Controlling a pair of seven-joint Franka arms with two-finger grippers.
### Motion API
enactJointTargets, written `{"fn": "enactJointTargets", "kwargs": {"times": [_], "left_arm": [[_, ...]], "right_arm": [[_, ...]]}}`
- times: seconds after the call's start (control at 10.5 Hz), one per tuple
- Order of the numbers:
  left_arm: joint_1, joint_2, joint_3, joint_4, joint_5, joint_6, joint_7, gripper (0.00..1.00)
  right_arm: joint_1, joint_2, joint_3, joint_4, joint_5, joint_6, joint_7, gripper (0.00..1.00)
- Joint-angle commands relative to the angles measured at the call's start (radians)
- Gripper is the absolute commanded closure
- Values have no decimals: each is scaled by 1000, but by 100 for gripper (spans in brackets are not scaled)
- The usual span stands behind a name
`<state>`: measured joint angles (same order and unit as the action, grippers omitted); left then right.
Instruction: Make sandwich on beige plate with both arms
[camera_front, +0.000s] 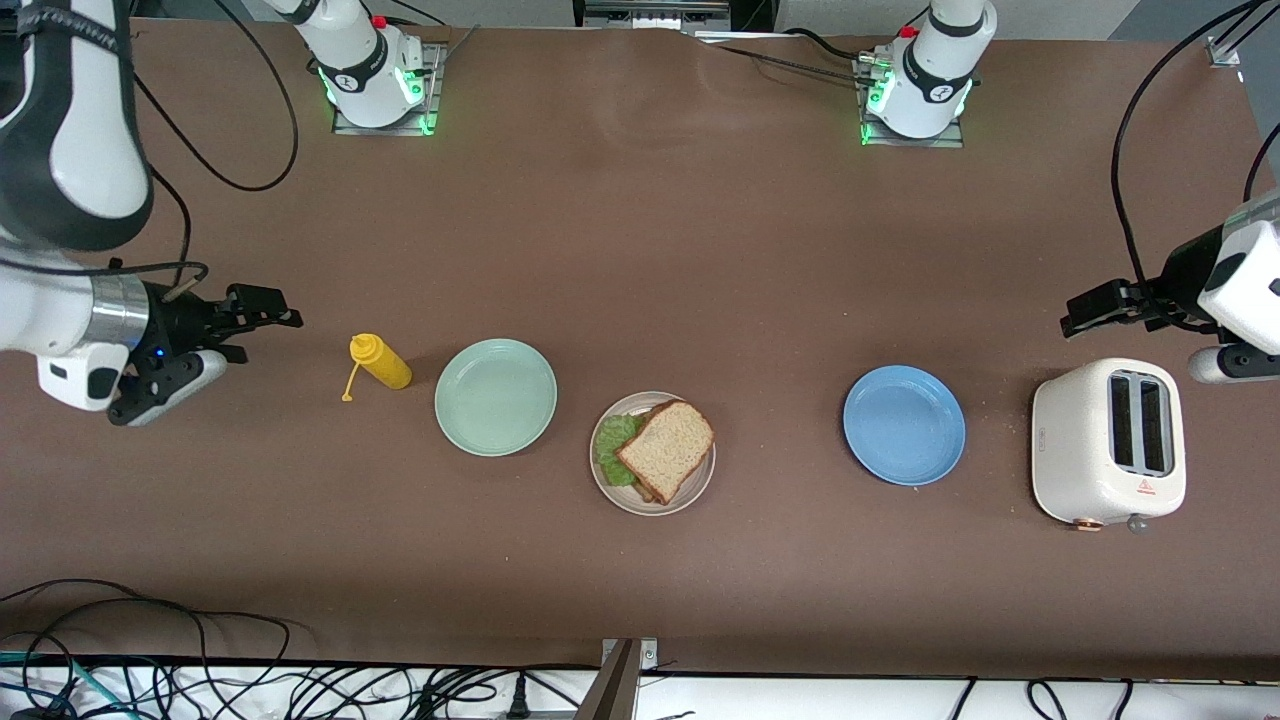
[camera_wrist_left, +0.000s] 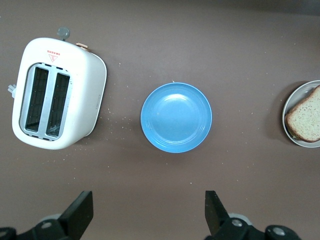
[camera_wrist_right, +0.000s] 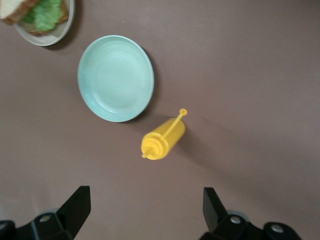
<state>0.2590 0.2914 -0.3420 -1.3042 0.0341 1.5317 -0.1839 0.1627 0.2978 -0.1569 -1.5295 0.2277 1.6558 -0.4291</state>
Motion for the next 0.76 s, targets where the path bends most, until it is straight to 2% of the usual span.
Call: {"fn": "enactJointTargets", "kwargs": {"times": [0.0, 0.19, 0.28, 0.38, 0.57, 0.66], "left_arm": [[23, -14, -6, -50, -17, 71, 27, 6], [49, -41, -9, -93, -17, 93, 110, 4], [57, -47, -9, -102, -17, 94, 122, 3], [57, -41, -9, -96, -17, 110, 123, 0], [57, -38, -6, -87, -17, 110, 126, 0], [55, -38, -6, -86, -16, 110, 126, 0]], "right_arm": [[-5, -205, 37, -194, -153, 75, 213, 0], [-88, -279, 109, -221, -202, 49, 338, 0], [-97, -295, 112, -216, -202, 32, 342, 0], [-98, -295, 106, -204, -196, 30, 343, 0], [-100, -292, 60, -182, -185, -5, 340, 0], [-101, -292, 60, -172, -185, -31, 345, 0]]}}
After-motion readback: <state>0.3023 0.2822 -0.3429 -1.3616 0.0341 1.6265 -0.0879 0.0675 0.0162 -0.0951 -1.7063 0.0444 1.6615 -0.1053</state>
